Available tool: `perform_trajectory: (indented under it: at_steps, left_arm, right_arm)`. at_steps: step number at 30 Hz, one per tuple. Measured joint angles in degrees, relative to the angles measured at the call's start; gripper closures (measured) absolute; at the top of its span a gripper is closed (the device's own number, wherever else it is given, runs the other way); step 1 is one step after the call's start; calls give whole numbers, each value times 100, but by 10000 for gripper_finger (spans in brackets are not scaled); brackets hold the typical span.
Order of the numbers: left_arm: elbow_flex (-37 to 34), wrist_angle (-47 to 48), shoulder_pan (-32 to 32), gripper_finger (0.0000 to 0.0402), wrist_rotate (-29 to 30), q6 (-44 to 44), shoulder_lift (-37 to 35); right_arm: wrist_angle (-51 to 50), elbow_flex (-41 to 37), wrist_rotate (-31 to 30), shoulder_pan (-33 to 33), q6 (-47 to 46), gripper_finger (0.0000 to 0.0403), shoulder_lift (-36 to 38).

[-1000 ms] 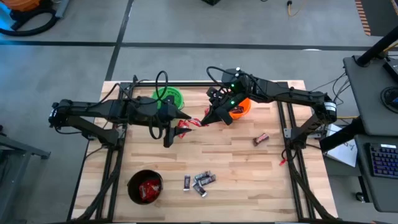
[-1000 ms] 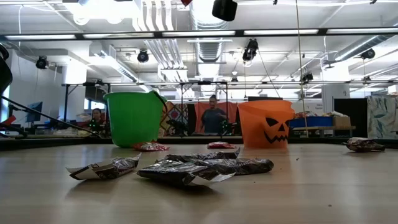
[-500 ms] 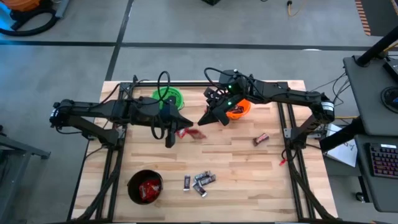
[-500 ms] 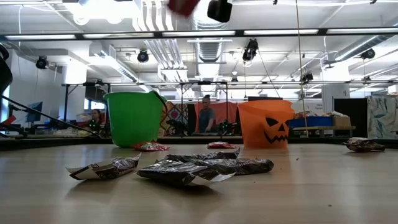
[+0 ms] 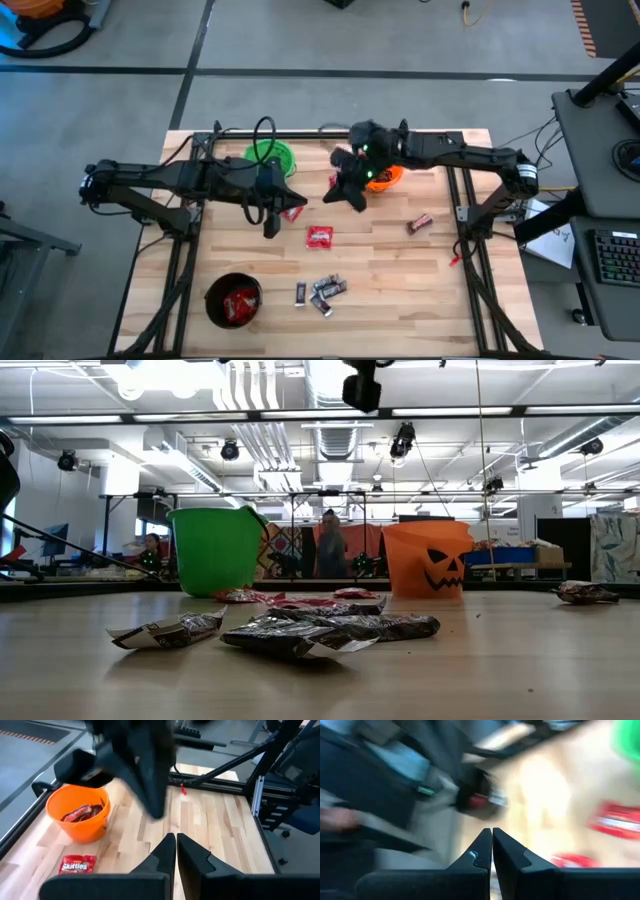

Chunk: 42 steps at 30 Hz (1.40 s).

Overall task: Sort candy
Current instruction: Put the red candy into the black bucket

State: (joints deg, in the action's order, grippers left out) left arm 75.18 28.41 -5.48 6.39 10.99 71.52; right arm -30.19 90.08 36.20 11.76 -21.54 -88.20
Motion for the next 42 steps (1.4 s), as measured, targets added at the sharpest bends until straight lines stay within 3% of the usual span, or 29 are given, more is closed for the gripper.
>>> perform_trajectory:
  at_steps: [5, 8, 13, 19, 24, 29, 34, 42]
  left_arm:
    - [-63, -274, -208, 401, 32, 61, -108]
    - [-163, -485, -394, 401, 161, 190, -163]
    - [-376, -664, -898, 402, 707, 598, -218]
    - [-649, -892, -1595, 402, 1692, 992, -236]
    - [-660, -902, -1787, 402, 2014, 1164, -257]
    - [-764, -998, -1785, 402, 2174, 1119, -288]
    - [-1471, -1980, -1785, 402, 2177, 969, -612]
    - [-2617, -3172, -1861, 401, 2110, 1506, -1344]
  right_arm:
    - [-700, -397, -2111, -451, 2212, 394, -9]
    - [-279, -815, -2813, -656, 2544, 393, -9]
    - [509, -1480, -2662, -661, 1806, 366, -9]
    - [1310, -2154, -2619, -869, 1668, 278, -9]
    - [1632, -2574, -3647, -1152, 1700, 189, -9]
    - [2003, -2875, -3770, -1206, 1251, 125, -230]
    - [2448, -2897, -3724, -1331, 1087, 108, -975]
    - [2511, -2367, -3579, -1360, 910, 113, -1807]
